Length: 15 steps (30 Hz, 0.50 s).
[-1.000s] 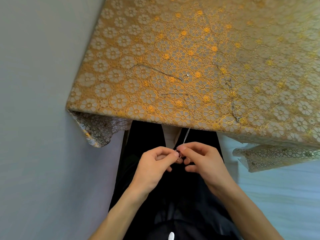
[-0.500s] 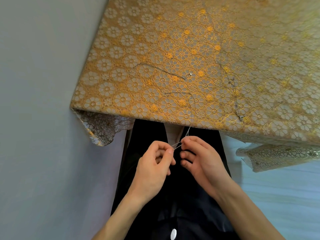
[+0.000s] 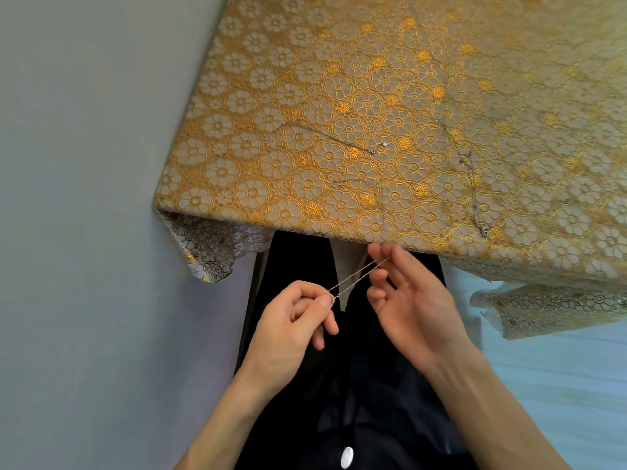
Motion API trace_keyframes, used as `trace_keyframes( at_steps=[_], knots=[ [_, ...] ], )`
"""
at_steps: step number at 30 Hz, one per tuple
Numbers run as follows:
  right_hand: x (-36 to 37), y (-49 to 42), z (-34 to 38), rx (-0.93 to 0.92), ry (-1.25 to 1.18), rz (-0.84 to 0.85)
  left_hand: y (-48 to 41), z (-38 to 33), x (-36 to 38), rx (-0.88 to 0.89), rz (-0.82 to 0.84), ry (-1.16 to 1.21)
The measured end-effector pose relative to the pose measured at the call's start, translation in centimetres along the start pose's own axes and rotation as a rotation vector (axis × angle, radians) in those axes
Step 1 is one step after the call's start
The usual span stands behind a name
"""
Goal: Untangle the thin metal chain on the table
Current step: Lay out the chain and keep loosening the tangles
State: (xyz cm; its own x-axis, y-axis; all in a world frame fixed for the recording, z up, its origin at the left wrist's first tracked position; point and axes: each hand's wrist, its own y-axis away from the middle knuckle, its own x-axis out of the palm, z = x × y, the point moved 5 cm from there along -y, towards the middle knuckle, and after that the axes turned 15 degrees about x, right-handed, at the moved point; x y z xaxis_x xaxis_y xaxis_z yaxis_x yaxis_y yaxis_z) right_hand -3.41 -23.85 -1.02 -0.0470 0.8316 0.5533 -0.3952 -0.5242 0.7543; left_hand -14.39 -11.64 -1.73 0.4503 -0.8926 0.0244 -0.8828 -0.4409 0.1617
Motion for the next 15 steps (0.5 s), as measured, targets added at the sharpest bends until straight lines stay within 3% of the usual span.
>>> trace_keyframes(
  at_steps=[15],
  knots=[
    [-1.2,0.2,5.7,-0.153,0.004,-0.088,0.1,0.2,-2.8,-0.008,-0.063,-0.039]
  ],
)
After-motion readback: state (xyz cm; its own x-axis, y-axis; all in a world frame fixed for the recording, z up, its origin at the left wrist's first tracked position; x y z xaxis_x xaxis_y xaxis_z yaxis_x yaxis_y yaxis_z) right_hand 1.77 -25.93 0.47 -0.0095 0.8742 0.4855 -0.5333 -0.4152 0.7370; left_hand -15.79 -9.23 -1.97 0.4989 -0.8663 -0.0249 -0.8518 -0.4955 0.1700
